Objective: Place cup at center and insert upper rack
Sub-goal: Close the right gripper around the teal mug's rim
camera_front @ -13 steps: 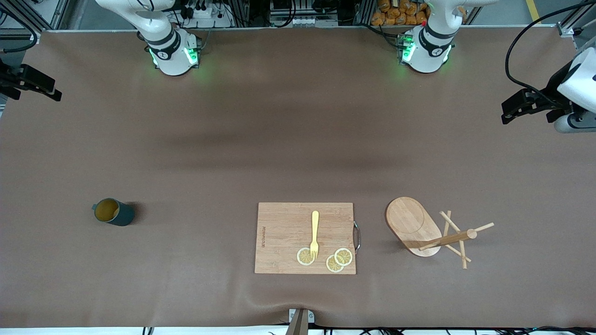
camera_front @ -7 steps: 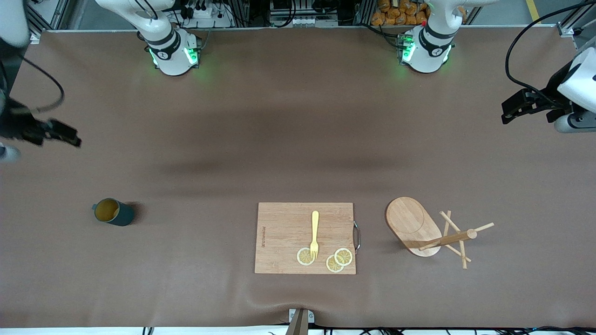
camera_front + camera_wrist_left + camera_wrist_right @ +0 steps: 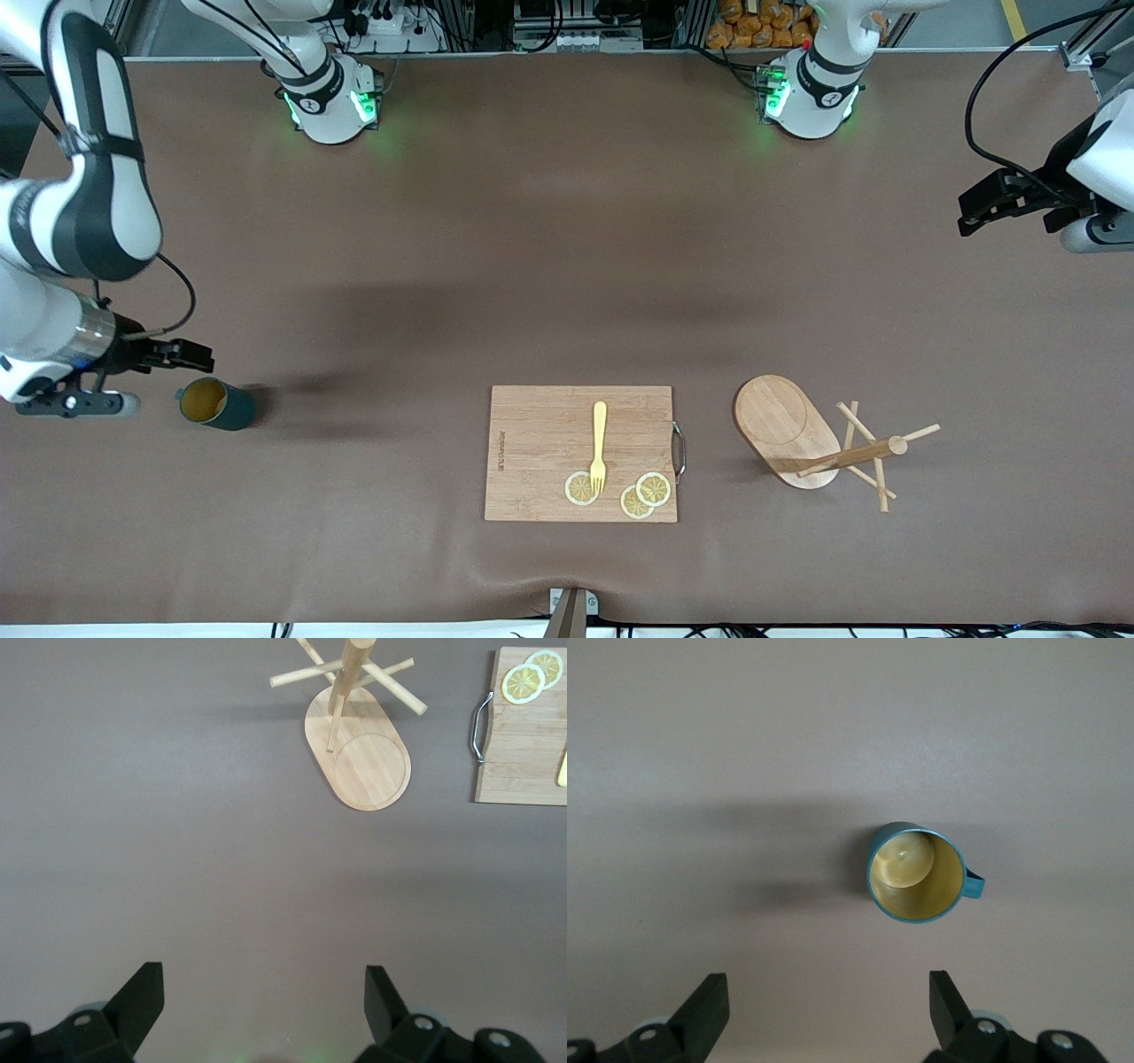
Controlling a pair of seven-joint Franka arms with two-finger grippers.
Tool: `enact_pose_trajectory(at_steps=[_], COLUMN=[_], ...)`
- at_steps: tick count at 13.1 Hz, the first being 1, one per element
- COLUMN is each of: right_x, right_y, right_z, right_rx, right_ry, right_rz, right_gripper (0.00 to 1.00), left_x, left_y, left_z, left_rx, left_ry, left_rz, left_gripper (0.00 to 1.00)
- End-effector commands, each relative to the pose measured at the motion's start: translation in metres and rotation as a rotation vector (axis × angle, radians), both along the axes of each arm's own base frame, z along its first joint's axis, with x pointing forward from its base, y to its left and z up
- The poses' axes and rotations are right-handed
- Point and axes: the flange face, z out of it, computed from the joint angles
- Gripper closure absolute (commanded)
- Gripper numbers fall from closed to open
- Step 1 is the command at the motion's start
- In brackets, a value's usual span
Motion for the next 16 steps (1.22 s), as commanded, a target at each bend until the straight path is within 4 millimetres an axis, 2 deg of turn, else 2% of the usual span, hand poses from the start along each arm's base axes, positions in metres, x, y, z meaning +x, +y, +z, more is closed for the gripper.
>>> enact_pose_trajectory(at_steps=[1, 4, 6, 10, 12, 15, 16], right_x=[0.011, 0.017, 0.023, 0.025, 0.024, 0.020, 0.020], right_y=[-0.008, -0.012, -0.020, -0.028, -0.028, -0.030, -0.030], right_z=[-0.038, -0.081, -0.100, -0.129, -0.136, -0.158, -0.158], right_rx=[0.004, 0.004, -0.001, -0.002, 0.000, 0.003, 0.005], right_ry=[0.009, 0.003, -0.026, -0.029, -0.019, 0.020, 0.023], right_rz=[0.029, 0.037, 0.047, 0.052, 0.049, 0.048, 0.061], right_gripper=[0.00, 0.00, 0.00, 0.00, 0.00, 0.00, 0.11], left_x=[-0.006, -0.006, -0.006, -0.002, -0.001, 0.000, 0.000], left_y=[0.002, 0.002, 0.001, 0.008, 0.013, 0.014, 0.009], left_z=[0.009, 0.008, 0.008, -0.002, -0.003, -0.001, -0.002], left_rx=[-0.018, -0.017, -0.017, -0.011, -0.010, -0.016, -0.015], left_ry=[-0.005, -0.004, -0.003, 0.016, 0.017, 0.010, 0.010], left_rz=[-0.006, -0.005, -0.008, 0.005, 0.013, 0.015, 0.008], left_gripper=[0.00, 0.00, 0.00, 0.00, 0.00, 0.00, 0.00])
